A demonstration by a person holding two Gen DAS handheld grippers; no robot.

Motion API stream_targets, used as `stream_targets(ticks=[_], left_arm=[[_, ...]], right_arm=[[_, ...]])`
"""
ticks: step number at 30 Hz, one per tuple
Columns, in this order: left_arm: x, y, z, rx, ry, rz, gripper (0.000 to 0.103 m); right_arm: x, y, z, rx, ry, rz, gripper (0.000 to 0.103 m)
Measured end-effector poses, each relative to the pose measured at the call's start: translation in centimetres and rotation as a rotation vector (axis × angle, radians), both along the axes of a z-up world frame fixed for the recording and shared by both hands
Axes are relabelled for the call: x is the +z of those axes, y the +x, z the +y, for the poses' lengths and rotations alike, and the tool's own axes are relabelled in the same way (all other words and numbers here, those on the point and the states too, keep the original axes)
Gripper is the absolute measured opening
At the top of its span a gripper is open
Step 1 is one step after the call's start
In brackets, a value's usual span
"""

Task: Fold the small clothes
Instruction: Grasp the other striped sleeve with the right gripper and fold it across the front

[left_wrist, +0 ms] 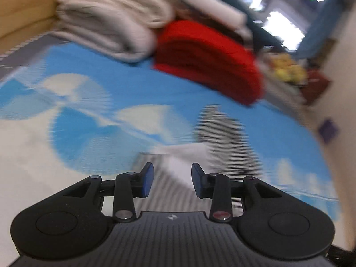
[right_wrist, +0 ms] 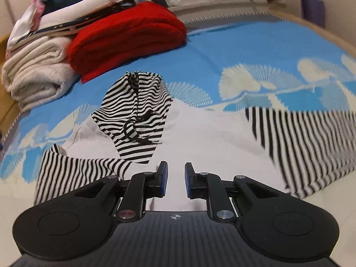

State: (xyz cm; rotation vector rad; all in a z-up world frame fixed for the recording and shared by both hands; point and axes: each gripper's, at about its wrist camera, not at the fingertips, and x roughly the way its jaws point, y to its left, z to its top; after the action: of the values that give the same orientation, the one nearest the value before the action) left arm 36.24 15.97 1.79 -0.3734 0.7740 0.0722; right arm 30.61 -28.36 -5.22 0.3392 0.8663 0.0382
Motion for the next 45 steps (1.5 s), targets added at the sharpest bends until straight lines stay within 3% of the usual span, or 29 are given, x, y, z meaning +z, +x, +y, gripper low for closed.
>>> stream_targets(ticks=[5, 11, 15, 16, 18, 21, 24, 26, 28, 32, 34, 37, 41, 45], left_arm=[[-1.0, 0.7, 1.8, 0.040, -0.038, 0.035, 0.040], [-0.2, -0.6, 1.7, 0.014, -0.030, 0.018, 0.040], [-0.2, -0.9, 1.9, 0.009, -0.021, 0.029, 0.040], [-0.3, -0.8, 2.0, 0.011, -0.023, 0.029, 0.040], [-0.3, -0.7, 2.3, 0.017, -0.019, 0.028, 0.040], [-0.4, -0.7, 2.7, 0.030, -0.008, 0.028, 0.040], [-0.6, -0.7, 2.8, 0.034, -0.003, 0.035, 0.040], [-0.8, -0.6, 2.5, 0.019, -0.002, 0.041, 0.040], [-1.1, -0.5, 2.0, 0.002, -0.001, 0.052, 0.040], [-2.2, -0.3, 0.5, -0.044, -0.001, 0.086, 0.040], [-2.8, -0.1, -0.3, -0.066, 0.014, 0.103, 0.040], [-3.7, 0.0, -1.8, -0.100, 0.026, 0.123, 0.040], [-5.1, 0.4, -4.0, -0.168, 0.030, 0.156, 0.040], [-7.4, 0.7, -6.6, -0.242, -0.040, 0.223, 0.040]], right_arm=[[-2.2, 1.9, 1.7, 0.043, 0.082, 0.084, 0.027], [-7.5, 4.3, 4.2, 0.039, 0.104, 0.227, 0.027], [-8.8, 4.8, 5.2, 0.044, 0.077, 0.237, 0.027], [-9.0, 4.8, 5.5, 0.050, 0.078, 0.237, 0.026], [-8.9, 5.0, 5.6, 0.066, 0.105, 0.229, 0.007], [-6.9, 4.8, 5.6, 0.086, 0.111, 0.147, 0.003], [-2.2, 4.1, 3.6, 0.041, 0.170, -0.043, 0.003], [1.4, 3.0, 1.7, 0.004, 0.149, -0.197, 0.003], [3.2, 2.3, -0.6, -0.046, 0.120, -0.260, 0.003], [1.2, 3.1, -4.4, -0.159, -0.017, -0.125, 0.004], [-0.7, 3.4, -6.3, -0.245, -0.014, -0.037, 0.004], [-1.9, 3.0, -7.8, -0.299, 0.006, -0.012, 0.007], [-2.8, 2.8, -7.9, -0.253, 0.032, -0.021, 0.008], [-5.9, 3.9, -7.4, -0.146, 0.149, 0.104, 0.012]])
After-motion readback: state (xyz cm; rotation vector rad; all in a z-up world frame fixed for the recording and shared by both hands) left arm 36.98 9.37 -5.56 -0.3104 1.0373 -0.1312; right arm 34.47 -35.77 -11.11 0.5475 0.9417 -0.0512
